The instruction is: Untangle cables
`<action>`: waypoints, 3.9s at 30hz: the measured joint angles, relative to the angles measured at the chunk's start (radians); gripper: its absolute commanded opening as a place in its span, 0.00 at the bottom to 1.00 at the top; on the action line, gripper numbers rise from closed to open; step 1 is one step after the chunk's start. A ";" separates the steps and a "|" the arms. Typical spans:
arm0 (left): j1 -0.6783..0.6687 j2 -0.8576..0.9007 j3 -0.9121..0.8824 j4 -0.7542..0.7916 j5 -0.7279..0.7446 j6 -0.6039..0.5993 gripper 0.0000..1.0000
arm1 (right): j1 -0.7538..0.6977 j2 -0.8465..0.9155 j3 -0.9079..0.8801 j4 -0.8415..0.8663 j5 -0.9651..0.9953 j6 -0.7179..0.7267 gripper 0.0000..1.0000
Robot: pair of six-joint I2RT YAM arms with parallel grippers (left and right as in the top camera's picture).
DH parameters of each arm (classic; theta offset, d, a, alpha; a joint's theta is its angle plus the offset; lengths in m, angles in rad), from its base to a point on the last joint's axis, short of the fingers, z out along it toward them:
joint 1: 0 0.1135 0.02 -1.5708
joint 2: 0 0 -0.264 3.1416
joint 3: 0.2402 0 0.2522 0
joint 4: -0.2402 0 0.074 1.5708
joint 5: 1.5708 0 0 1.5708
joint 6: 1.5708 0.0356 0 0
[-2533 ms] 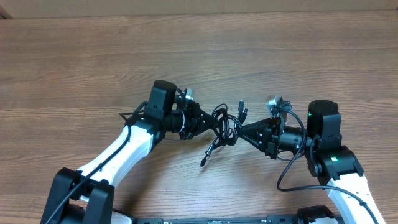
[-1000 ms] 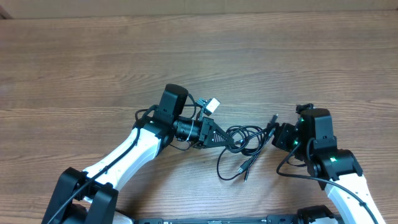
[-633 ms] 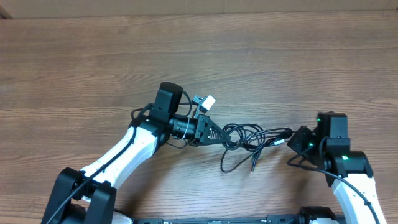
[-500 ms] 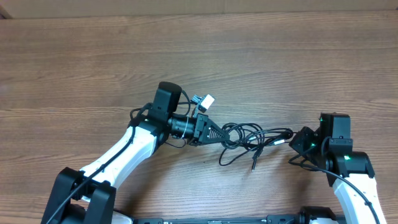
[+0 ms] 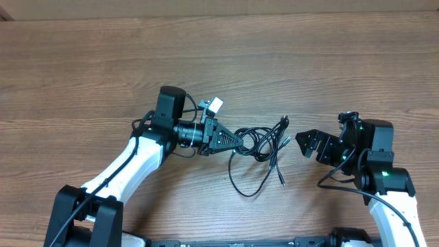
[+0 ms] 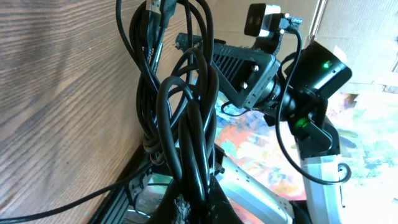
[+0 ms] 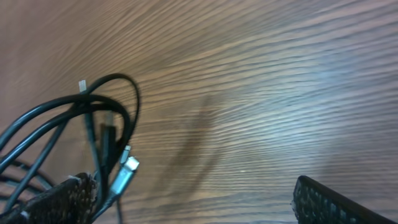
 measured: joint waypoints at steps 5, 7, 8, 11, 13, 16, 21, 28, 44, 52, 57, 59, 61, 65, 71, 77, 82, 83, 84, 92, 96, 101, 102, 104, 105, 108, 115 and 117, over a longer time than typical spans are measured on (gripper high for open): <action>0.000 0.000 0.000 0.021 0.034 -0.011 0.04 | 0.000 0.000 0.000 0.010 -0.111 -0.072 1.00; 0.000 0.000 0.000 0.060 0.067 -0.013 0.04 | 0.000 0.000 0.000 0.010 -0.133 -0.092 1.00; 0.000 0.000 0.000 0.074 0.082 -0.014 0.04 | 0.000 0.000 0.000 0.011 -0.137 -0.097 1.00; 0.000 0.000 0.000 0.086 0.130 -0.015 0.04 | 0.000 0.000 0.000 0.011 -0.158 -0.116 1.00; 0.000 0.000 0.000 0.086 0.140 -0.015 0.04 | 0.000 0.000 0.000 0.011 -0.186 -0.140 1.00; 0.000 0.000 0.000 0.086 0.140 -0.015 0.04 | 0.000 0.000 0.000 0.011 -0.262 -0.202 1.00; -0.003 0.000 0.000 0.105 0.140 -0.015 0.04 | 0.000 0.000 0.000 0.026 -0.291 -0.220 1.00; -0.023 0.000 0.000 0.162 0.168 -0.015 0.04 | 0.000 0.000 0.000 0.019 -0.132 -0.079 1.00; -0.062 0.000 0.000 0.171 0.172 -0.015 0.04 | -0.001 0.000 0.000 0.011 -0.154 -0.094 0.95; -0.061 0.000 0.000 0.298 0.109 -0.059 0.04 | 0.000 0.000 0.000 -0.008 -0.080 -0.044 0.46; -0.014 0.000 0.000 0.402 0.001 -0.138 0.04 | 0.000 0.000 0.002 -0.035 -0.092 -0.101 0.09; 0.014 0.000 0.000 0.429 -0.029 -0.178 0.04 | -0.002 0.001 0.003 -0.053 -0.119 -0.173 0.04; 0.031 0.000 0.000 0.438 -0.053 -0.198 0.04 | -0.001 0.001 0.003 -0.053 -0.192 -0.249 0.04; 0.034 0.000 0.000 0.439 -0.064 -0.226 0.04 | -0.002 0.001 0.003 -0.051 -0.277 -0.334 0.51; 0.008 0.000 0.000 0.441 -0.043 -0.244 0.04 | -0.001 0.001 0.005 0.100 -0.302 -0.089 0.61; -0.099 0.000 0.000 0.515 -0.037 -0.259 0.04 | -0.001 0.001 0.005 0.103 -0.301 0.019 0.65; -0.137 0.000 0.000 0.666 -0.036 -0.335 0.04 | -0.001 0.001 0.005 0.089 -0.256 0.062 0.62; -0.142 0.000 0.000 0.675 -0.036 -0.346 0.04 | -0.001 0.001 0.005 0.089 -0.255 0.071 0.63; -0.150 0.000 0.000 0.679 -0.034 -0.354 0.04 | -0.001 0.001 0.005 0.089 -0.250 0.078 0.63; -0.138 0.000 0.000 0.671 -0.053 -0.352 0.04 | -0.002 0.001 0.005 0.089 -0.264 0.066 0.75; -0.083 0.000 0.000 0.626 -0.110 -0.316 0.04 | -0.001 0.001 0.005 0.087 -0.312 -0.008 0.76; -0.036 0.000 0.000 0.570 -0.107 -0.265 0.04 | -0.002 0.001 0.005 0.106 -0.285 0.060 0.78; -0.040 0.000 0.000 0.571 -0.092 -0.262 0.04 | -0.001 0.001 0.005 0.111 -0.279 0.084 0.78; -0.055 0.000 0.000 0.571 -0.069 -0.261 0.04 | -0.002 0.001 0.005 0.128 -0.269 0.141 0.79; -0.062 0.000 0.000 0.571 -0.064 -0.259 0.04 | -0.001 0.001 0.005 0.131 -0.266 0.161 0.79; -0.125 0.000 0.000 0.580 -0.048 -0.235 0.04 | -0.001 0.001 0.005 0.134 -0.261 0.196 0.78; -0.180 0.000 0.000 0.650 -0.048 -0.235 0.04 | -0.001 0.001 0.005 0.130 -0.248 0.218 0.78; -0.180 0.000 0.000 0.650 -0.048 -0.235 0.04 | -0.001 0.001 0.005 0.130 -0.248 0.217 0.79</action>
